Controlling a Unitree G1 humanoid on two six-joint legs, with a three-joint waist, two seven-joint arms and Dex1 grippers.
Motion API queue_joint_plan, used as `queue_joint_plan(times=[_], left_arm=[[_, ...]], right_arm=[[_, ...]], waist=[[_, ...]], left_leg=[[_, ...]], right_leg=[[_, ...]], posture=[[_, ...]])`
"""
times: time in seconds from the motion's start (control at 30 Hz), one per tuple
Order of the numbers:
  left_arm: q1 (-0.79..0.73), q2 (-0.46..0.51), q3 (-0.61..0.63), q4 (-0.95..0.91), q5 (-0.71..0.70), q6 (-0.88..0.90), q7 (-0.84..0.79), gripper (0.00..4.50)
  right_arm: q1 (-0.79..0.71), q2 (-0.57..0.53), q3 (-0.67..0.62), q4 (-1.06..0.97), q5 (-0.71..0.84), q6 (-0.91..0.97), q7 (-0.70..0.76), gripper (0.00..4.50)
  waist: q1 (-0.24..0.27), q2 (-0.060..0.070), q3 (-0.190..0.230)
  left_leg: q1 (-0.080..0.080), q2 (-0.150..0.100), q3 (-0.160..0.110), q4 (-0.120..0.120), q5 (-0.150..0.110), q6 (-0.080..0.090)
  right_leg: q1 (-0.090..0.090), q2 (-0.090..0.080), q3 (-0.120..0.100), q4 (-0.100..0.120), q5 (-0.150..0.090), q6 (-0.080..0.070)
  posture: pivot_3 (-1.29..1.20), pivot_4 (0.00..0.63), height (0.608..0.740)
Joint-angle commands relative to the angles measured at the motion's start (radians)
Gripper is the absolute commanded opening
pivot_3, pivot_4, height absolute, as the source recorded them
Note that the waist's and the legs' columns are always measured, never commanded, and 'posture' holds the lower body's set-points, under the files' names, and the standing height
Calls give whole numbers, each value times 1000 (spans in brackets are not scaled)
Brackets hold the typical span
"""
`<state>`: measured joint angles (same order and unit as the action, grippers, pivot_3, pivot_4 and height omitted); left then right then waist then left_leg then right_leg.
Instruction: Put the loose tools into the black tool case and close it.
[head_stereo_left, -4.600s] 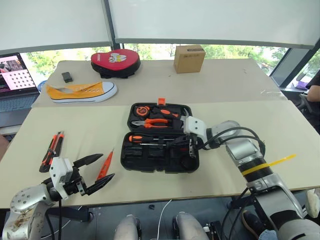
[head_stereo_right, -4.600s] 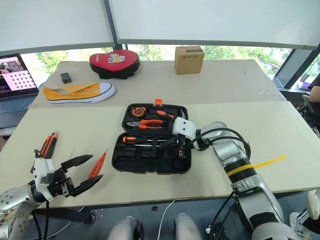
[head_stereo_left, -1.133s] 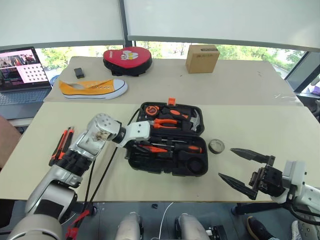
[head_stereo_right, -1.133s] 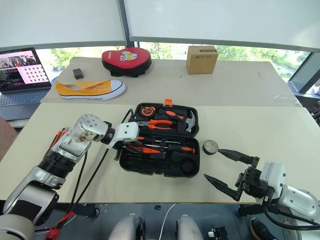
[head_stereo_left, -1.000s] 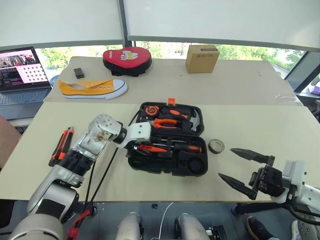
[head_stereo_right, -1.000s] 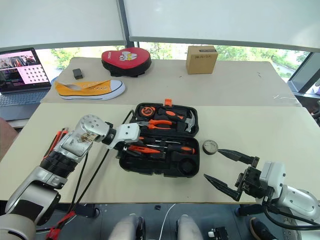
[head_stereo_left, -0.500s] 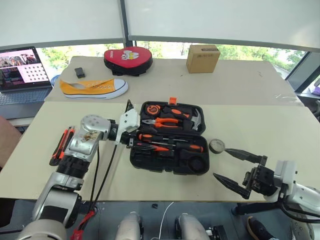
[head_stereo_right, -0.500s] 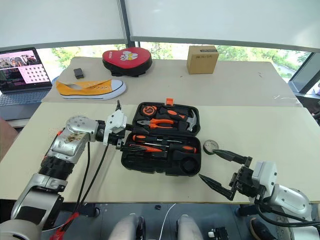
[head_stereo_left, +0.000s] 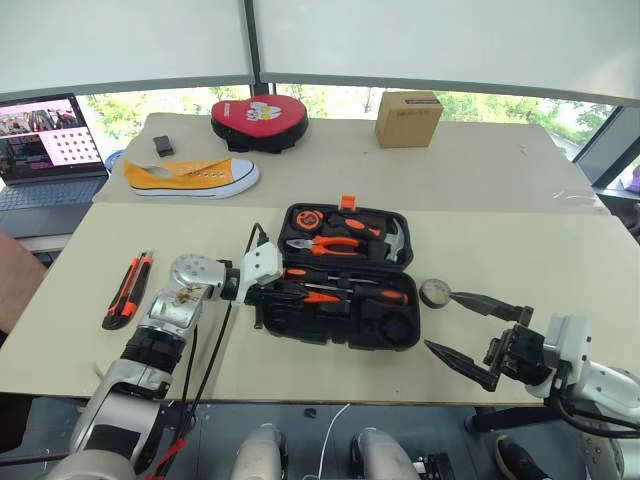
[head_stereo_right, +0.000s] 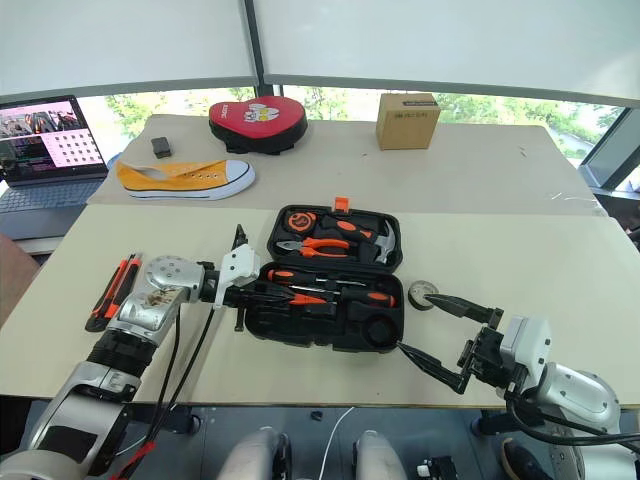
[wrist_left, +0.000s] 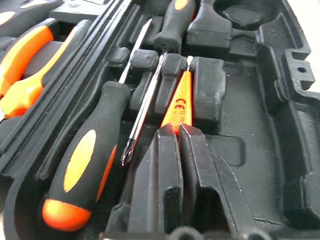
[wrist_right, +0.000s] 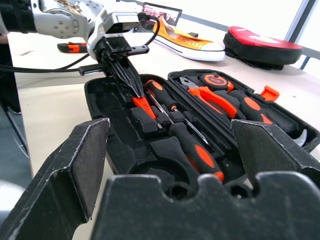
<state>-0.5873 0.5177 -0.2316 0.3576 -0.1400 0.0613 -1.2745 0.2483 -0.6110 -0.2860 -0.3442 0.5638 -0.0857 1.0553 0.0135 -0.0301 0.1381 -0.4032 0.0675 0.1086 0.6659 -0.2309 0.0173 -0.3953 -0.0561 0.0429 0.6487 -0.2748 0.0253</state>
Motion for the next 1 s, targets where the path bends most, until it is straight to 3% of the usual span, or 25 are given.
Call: queue_joint_plan(times=[0.03,0.1,0.2,0.3,0.47,0.53,0.57,0.63,0.8,1.0], left_arm=[[27,-10,-31,-2,31,22,18,185],[30,-20,-5,-21,7,56,49,185],[84,-31,111,-133,-139,133,65,185],[189,-18,251,-304,-316,231,76,905],[472,28,548,-482,-362,181,256,2775],[570,15,661,-536,-370,171,346,3376],[635,1,729,-561,-372,162,390,3904],[734,-19,808,-596,-367,139,443,4423],[1038,-145,985,-671,-427,102,507,4423],[1192,-207,1101,-608,-476,61,538,4423]], right_arm=[[0,-9,-27,-29,7,-13,-7,4500],[-8,-10,-32,-25,11,-9,-12,4500],[-15,-15,-40,0,6,-21,1,4500],[-25,-24,-50,45,-5,-45,23,4500],[-42,-1,-22,108,22,-123,113,4500],[-49,-4,-5,133,22,-137,149,4500],[-62,1,5,144,24,-140,157,4500],[-79,1,20,150,59,-104,182,4500],[-138,51,80,127,113,-70,192,4500],[-164,93,118,91,111,-101,208,4500]], waist=[[-1,0,0],[0,0,0],[-1,0,0],[-5,0,0],[-27,0,0],[-29,0,0],[-28,0,0],[-27,-1,0],[-24,-2,1],[-10,-5,1]], left_leg=[[1,0,0,0,0,0],[2,0,0,0,0,0],[4,0,0,0,-1,1],[3,0,0,0,-1,1],[4,2,-2,-2,-1,1],[6,2,-5,-4,-1,1],[7,2,-6,-4,-1,1],[7,2,-7,-4,-1,1],[8,2,-7,-4,-2,1],[8,2,-8,-4,-3,0]], right_leg=[[1,0,0,0,0,0],[3,0,0,0,0,0],[5,-1,0,-1,0,0],[4,-1,0,-1,0,1],[2,-1,1,0,-1,0],[4,-1,1,0,-1,0],[4,-2,1,-1,-1,0],[5,-3,0,-1,-1,0],[7,-6,0,-2,-1,0],[6,-6,-2,-2,-5,-7]], posture=[[0,150,740],[0,150,740],[0,150,740],[0,150,740],[0,150,740],[0,150,740],[0,150,740],[0,150,740],[0,150,740],[0,150,740]])
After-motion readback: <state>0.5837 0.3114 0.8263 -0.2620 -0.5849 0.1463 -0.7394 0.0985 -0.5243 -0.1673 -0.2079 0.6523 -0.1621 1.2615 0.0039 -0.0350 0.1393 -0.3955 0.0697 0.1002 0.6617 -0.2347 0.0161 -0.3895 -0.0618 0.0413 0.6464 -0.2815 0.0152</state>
